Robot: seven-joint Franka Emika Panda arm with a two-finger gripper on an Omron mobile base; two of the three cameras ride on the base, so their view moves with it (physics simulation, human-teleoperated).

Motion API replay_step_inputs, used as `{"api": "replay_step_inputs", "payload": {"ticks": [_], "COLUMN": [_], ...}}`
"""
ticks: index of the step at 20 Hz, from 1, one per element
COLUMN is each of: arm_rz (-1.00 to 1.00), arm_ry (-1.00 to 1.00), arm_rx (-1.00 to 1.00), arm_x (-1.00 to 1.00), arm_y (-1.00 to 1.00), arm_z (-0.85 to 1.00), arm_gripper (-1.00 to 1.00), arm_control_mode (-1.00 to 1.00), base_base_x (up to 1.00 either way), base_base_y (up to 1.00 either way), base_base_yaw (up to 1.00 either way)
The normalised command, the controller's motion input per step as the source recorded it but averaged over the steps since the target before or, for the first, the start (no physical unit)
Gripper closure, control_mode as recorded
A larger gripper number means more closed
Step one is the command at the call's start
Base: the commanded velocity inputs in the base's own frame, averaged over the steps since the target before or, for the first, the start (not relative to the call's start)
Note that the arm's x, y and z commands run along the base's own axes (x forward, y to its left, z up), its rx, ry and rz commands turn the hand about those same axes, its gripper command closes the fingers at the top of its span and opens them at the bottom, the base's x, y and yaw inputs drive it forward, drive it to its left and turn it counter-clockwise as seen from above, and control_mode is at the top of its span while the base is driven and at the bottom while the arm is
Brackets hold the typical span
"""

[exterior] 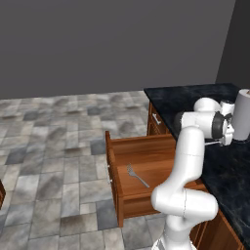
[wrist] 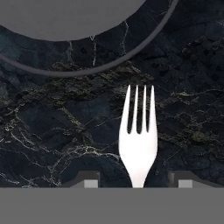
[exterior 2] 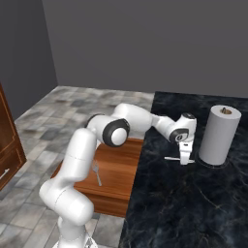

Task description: Organize the utensils by type. Pick up the wooden spoons from the counter and place them in the open cabinet. Then pick up the metallic utensils from the counter and place them in the open drawer.

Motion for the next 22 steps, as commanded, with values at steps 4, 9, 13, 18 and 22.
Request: {"api": "replay_step_inputs", "payload": {"ticks": [4, 9, 13, 18, 22], "arm_rz": [-0.01, -0.02, -0.01, -0.01, -0.03], "arm_ry": [0.09, 0.05, 0.0, 0.0, -0.04], "arm_rx": [-0.03, -0.01, 0.0, 0.0, 0.0], "arm_x": [0.04, 0.01, -0.01, -0.11, -0.22], "arm_y": [0.02, 0.15, 0.25, 0.34, 0.46], "arm_z": [-0.72, -0.68, -0.57, -0.16, 0.17], "arm_gripper": [1.0, 1.0, 1.0, 1.0, 1.0], "arm_control_mode": [-1.0, -1.0, -1.0, -1.0, -1.0], "base_base_x": [0.0, 0.0, 0.0, 0.0, 0.0], "base_base_y": [0.0, 0.0, 0.0, 0.0, 0.0], "base_base_yaw": [0.0, 0.0, 0.0, 0.0, 0.0]}}
